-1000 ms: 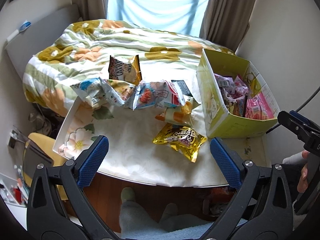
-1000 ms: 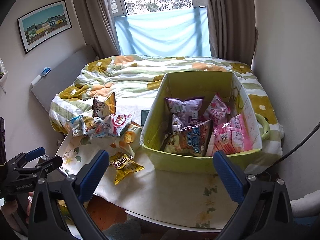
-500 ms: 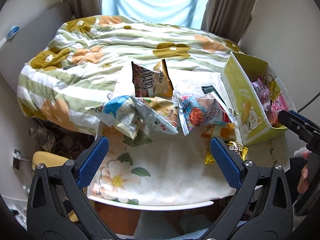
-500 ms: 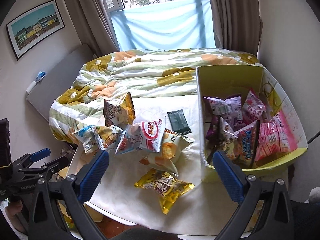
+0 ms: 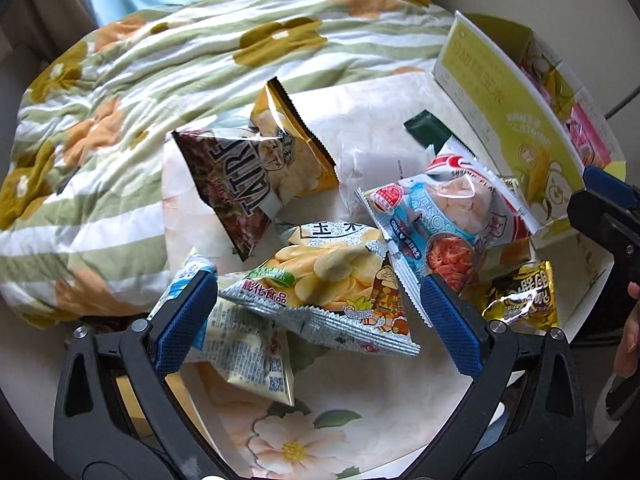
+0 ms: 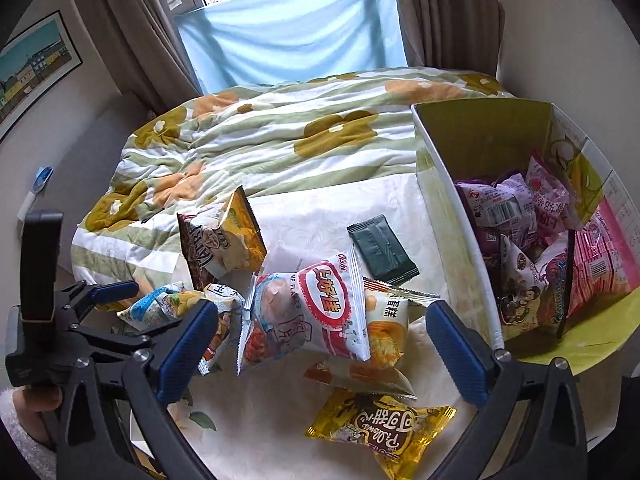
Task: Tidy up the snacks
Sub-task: 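Move both tools back toward the remaining snack bags, then grasp the white potato chip bag with the left tool while the right tool grasps the red-white shrimp bag, then carry both bags over the box and open both tools to drop them in, then move both tools back over the remaining snacks on the table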
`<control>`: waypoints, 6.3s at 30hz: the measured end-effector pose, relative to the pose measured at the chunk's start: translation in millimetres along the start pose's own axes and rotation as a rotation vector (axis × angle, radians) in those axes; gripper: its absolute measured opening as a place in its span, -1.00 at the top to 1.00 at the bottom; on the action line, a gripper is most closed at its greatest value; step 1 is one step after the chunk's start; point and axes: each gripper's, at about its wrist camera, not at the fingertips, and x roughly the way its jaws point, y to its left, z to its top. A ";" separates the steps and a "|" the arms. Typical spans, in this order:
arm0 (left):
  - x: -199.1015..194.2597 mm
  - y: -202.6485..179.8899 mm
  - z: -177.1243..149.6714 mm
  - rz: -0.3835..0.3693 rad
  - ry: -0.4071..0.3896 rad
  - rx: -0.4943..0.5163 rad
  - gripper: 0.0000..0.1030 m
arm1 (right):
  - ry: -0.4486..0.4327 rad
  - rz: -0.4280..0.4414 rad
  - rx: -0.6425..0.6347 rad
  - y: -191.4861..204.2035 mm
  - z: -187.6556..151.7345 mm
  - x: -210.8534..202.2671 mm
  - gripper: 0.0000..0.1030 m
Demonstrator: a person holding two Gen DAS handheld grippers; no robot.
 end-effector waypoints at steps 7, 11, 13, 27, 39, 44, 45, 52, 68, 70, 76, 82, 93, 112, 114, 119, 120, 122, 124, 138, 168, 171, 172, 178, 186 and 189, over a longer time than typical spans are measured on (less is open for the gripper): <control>34.5 -9.3 3.3 -0.012 0.071 0.105 -0.96 | 0.045 -0.027 0.026 1.5 0.3 33.8 -0.99; 47.2 -13.8 4.3 -0.015 0.090 0.132 -0.95 | 0.064 -0.045 0.015 2.4 -2.0 46.8 -0.99; 51.4 -13.8 4.7 -0.030 0.097 0.128 -0.88 | 0.071 -0.051 0.001 3.6 -1.8 52.0 -0.99; 57.6 -4.6 5.8 -0.106 0.091 0.050 -0.37 | 0.160 -0.009 -0.111 8.9 1.2 90.0 -0.99; 54.7 -0.2 2.4 -0.130 0.068 0.010 -0.34 | 0.185 0.034 -0.172 18.6 -2.8 95.3 -0.41; 55.9 -2.1 0.3 -0.131 0.058 0.005 -0.34 | 0.172 0.041 -0.190 22.0 -3.1 87.2 -0.21; 55.2 -2.2 -0.4 -0.131 0.052 0.005 -0.34 | 0.167 0.043 -0.184 21.2 -2.9 84.9 -0.20; 36.9 -4.0 -2.8 -0.133 0.008 -0.012 -0.34 | 0.123 0.055 -0.170 19.0 0.2 59.0 -0.17; -62.2 -51.5 21.5 -0.118 -0.180 0.002 -0.34 | -0.068 0.044 -0.118 -20.6 28.4 -53.0 -0.16; -72.4 -64.5 32.9 -0.119 -0.207 -0.002 -0.34 | -0.085 0.036 -0.110 -35.9 35.8 -66.0 -0.16; -89.0 -120.2 72.6 -0.099 -0.282 -0.030 -0.34 | -0.126 0.023 -0.107 -94.8 60.3 -94.4 -0.16; -81.8 -189.6 121.2 -0.102 -0.317 -0.059 -0.34 | -0.145 0.025 -0.105 -164.1 91.3 -106.0 -0.16; -10.7 -281.7 210.4 -0.083 -0.249 -0.123 -0.34 | -0.118 0.029 -0.129 -251.2 143.1 -89.8 -0.16; 10.3 -289.8 181.3 -0.013 -0.177 -0.146 -0.99 | -0.048 0.060 -0.094 -291.4 159.8 -51.0 -0.16; 6.2 -287.3 174.5 -0.013 -0.181 -0.157 -0.99 | -0.046 0.063 -0.092 -290.6 164.3 -47.6 -0.16; -0.2 -276.2 167.4 -0.011 -0.184 -0.184 -0.99 | -0.056 0.010 -0.111 -284.0 176.8 -33.7 -0.19; -1.0 -274.1 166.5 -0.008 -0.185 -0.190 -0.99 | -0.059 -0.003 -0.118 -282.5 178.7 -30.3 -0.19; -1.7 -270.6 164.6 -0.001 -0.187 -0.202 -0.99 | -0.061 -0.015 -0.128 -279.9 182.3 -21.8 -0.20; -1.7 -268.4 163.1 0.004 -0.187 -0.213 -0.99 | -0.064 -0.010 -0.130 -279.0 183.6 -13.6 -0.38; -7.8 -269.0 135.4 0.038 -0.176 -0.247 -0.99 | -0.139 0.037 -0.223 -267.7 160.5 -24.1 -0.99; -107.2 -139.2 -24.6 -0.015 -0.261 -0.181 -0.99 | -0.203 -0.030 -0.065 -128.1 11.4 -150.1 -0.99; -103.3 -123.2 -40.9 -0.042 -0.241 -0.170 -0.99 | -0.194 -0.047 -0.035 -110.3 -11.2 -150.5 -0.99; -101.5 -118.5 -45.0 -0.052 -0.234 -0.166 -0.99 | -0.188 -0.054 -0.026 -105.0 -18.0 -149.9 -0.99; -85.3 -101.2 -53.5 -0.091 -0.189 -0.137 -0.99 | -0.135 -0.053 0.046 -81.6 -56.0 -135.0 -0.99; -46.1 -100.0 -30.8 -0.118 -0.141 -0.112 -0.99 | -0.027 -0.013 0.139 -79.0 -91.7 -82.2 -0.99; -28.3 -104.9 -20.0 -0.127 -0.120 -0.098 -0.99 | 0.009 -0.029 0.177 -81.7 -100.7 -59.3 -0.99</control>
